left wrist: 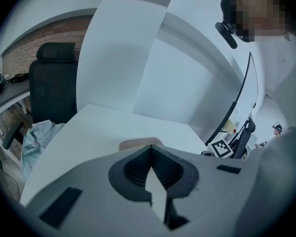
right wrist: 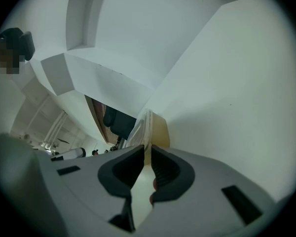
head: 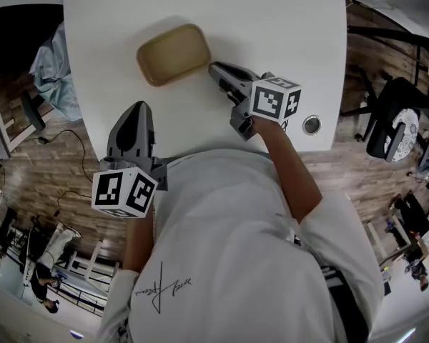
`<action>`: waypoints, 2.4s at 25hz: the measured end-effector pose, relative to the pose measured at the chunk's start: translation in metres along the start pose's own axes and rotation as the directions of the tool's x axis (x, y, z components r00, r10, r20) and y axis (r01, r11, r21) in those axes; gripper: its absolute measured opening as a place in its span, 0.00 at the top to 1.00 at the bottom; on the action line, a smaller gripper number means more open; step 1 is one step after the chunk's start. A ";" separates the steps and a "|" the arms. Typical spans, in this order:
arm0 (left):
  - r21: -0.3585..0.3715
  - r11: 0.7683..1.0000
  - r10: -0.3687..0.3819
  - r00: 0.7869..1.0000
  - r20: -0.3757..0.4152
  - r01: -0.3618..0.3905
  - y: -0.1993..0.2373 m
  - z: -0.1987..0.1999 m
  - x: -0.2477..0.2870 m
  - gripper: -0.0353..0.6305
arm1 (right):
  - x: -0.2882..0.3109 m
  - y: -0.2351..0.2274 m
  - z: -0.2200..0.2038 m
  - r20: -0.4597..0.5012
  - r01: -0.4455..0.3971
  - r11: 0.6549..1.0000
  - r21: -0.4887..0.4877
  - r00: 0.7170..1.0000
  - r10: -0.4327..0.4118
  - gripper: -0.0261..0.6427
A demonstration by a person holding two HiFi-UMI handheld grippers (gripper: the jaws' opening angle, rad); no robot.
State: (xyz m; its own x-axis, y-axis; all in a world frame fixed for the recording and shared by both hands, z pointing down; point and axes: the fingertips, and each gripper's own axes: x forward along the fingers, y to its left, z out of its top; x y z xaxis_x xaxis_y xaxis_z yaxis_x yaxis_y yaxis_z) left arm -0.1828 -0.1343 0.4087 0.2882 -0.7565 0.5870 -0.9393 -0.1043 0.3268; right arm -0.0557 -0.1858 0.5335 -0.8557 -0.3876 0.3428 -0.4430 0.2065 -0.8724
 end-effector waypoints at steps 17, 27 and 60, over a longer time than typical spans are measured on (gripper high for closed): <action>0.032 0.999 0.004 1.000 0.024 -0.005 0.003 0.006 -0.001 0.94 | 0.004 0.007 0.002 0.006 -0.010 1.000 0.005 1.000 0.010 0.93; 0.013 1.000 -0.001 0.999 0.043 0.000 0.005 0.004 -0.007 0.94 | 0.001 0.013 0.003 0.014 -0.021 1.000 -0.001 1.000 0.021 0.93; -0.003 1.000 0.003 0.989 0.145 -0.002 0.003 0.014 -0.032 0.94 | -0.009 0.057 0.006 0.027 -0.103 0.994 -0.045 0.994 0.104 0.94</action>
State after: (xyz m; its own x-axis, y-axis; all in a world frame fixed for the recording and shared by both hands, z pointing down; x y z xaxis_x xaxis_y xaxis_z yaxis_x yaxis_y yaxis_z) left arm -0.1972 -0.1195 0.3803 0.2555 -0.8425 0.4742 -0.9394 -0.1004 0.3278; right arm -0.0718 -0.1759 0.4782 -0.8895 -0.3883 0.2408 -0.3646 0.2857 -0.8862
